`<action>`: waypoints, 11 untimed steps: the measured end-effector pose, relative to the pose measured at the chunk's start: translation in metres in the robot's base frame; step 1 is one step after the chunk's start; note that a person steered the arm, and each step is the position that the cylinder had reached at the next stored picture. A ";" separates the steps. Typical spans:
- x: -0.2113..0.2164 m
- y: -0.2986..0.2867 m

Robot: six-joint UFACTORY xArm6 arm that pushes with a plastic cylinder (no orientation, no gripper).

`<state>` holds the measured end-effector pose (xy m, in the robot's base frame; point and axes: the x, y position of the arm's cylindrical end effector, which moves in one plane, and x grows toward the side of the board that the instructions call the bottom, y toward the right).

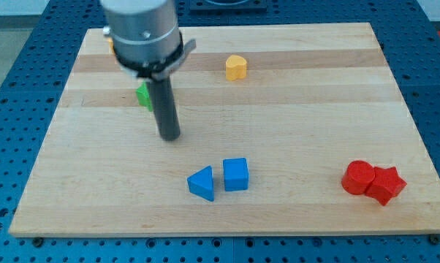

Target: Separate the blue blocks

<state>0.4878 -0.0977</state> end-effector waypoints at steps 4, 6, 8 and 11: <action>0.114 0.045; 0.071 0.085; 0.039 0.090; 0.040 0.043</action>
